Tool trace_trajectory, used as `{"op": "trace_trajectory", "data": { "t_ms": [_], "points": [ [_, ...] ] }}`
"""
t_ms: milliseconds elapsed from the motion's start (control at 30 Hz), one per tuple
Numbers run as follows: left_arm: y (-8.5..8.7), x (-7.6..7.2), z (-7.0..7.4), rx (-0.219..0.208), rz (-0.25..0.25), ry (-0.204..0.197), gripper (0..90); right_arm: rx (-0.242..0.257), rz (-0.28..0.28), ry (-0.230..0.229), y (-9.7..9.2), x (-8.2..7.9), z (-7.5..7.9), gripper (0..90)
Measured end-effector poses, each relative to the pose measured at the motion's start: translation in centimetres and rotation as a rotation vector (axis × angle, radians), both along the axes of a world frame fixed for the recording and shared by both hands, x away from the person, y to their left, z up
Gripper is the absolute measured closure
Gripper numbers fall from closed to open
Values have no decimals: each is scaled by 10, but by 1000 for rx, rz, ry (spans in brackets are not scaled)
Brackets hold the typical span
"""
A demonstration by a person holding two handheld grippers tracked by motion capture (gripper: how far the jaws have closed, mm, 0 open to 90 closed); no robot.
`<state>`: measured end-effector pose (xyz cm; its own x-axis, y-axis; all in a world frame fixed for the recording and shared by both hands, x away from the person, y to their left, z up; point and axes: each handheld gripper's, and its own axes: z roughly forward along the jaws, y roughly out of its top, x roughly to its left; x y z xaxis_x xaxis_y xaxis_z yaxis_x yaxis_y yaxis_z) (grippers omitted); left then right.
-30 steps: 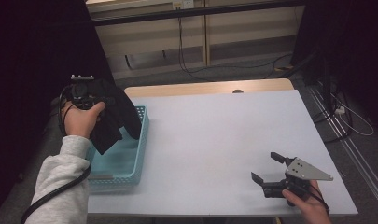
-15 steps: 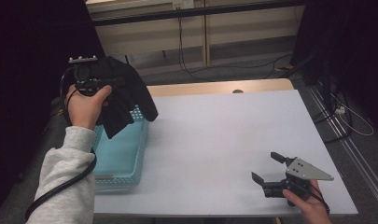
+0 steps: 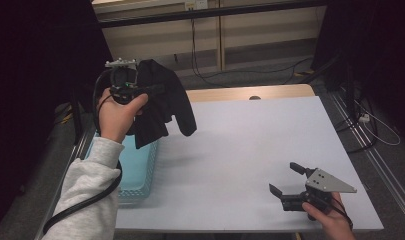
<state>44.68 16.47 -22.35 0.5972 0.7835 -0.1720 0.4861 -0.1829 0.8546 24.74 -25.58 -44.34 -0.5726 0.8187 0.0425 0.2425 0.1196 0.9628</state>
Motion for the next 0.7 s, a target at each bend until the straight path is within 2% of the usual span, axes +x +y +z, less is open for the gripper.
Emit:
{"op": "trace_trajectory", "data": {
  "t_ms": [167, 433, 700],
  "points": [
    [-17, -5, -18, 16, -56, 27, 757, 1, 1, 0, 0, 1, 0, 25],
    [-44, -12, -46, 15, -127, 64, 755, -2, -2, -1, -1, 0, 0, 26],
    [-62, -20, -75, 10, -209, 104, 753, -8, 4, -2, 0, 1, 0, 25]
  ]
}}
